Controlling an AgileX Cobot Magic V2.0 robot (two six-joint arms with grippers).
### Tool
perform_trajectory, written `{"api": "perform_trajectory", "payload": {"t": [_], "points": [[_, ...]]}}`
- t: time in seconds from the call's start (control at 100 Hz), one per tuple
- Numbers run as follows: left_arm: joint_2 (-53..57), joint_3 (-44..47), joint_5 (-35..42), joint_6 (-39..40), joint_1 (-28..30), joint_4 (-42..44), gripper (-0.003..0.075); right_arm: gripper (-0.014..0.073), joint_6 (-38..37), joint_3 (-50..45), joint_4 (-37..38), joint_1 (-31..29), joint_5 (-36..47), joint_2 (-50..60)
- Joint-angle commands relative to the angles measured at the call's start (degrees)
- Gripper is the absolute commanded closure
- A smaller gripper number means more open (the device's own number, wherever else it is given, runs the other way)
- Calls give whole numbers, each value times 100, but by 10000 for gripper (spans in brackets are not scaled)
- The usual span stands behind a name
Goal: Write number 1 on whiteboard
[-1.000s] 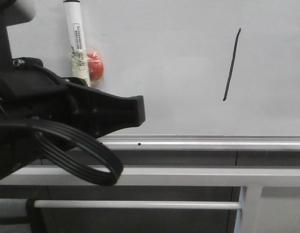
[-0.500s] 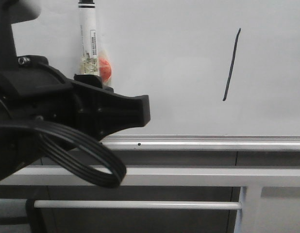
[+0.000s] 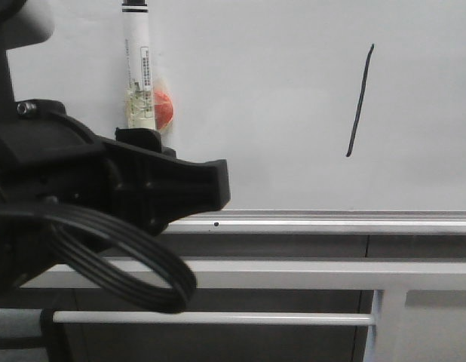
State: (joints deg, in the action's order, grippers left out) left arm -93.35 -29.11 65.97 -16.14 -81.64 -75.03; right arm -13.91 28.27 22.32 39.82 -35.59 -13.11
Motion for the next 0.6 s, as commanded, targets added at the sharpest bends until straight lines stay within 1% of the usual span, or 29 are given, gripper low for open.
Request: {"api": "perform_trajectory", "payload": {"t": [0.0, 0.2, 0.27, 0.34, 0.4, 0.42, 0.44, 0.49, 0.54, 0.59], "points": [[163, -114, 1335, 2, -154, -74, 364, 637, 29, 146, 124, -28, 360, -62], [229, -114, 1335, -10, -227, -328, 368, 637, 29, 146, 124, -28, 360, -62], [340, -114, 1335, -25, -227, -399, 384, 637, 29, 146, 124, -28, 360, -62], [480, -114, 1335, -165, -227, -528, 419, 637, 29, 146, 124, -28, 360, -62], [630, -114, 1335, -409, -262, -711, 472, 637, 29, 146, 124, -28, 352, -62], [721, -114, 1335, -572, -311, -854, 514, 637, 29, 146, 124, -28, 342, -62], [768, -114, 1335, -724, -323, -982, 539, 637, 29, 146, 124, -28, 347, -62], [951, -114, 1335, -1148, -384, -1275, 651, 637, 29, 146, 124, -28, 347, -62], [1113, -114, 1335, -1612, -398, -1432, 742, 637, 29, 146, 124, -28, 347, -62], [1270, -114, 1335, -1995, -398, -1515, 741, 637, 29, 136, 134, -28, 347, -62]]}}
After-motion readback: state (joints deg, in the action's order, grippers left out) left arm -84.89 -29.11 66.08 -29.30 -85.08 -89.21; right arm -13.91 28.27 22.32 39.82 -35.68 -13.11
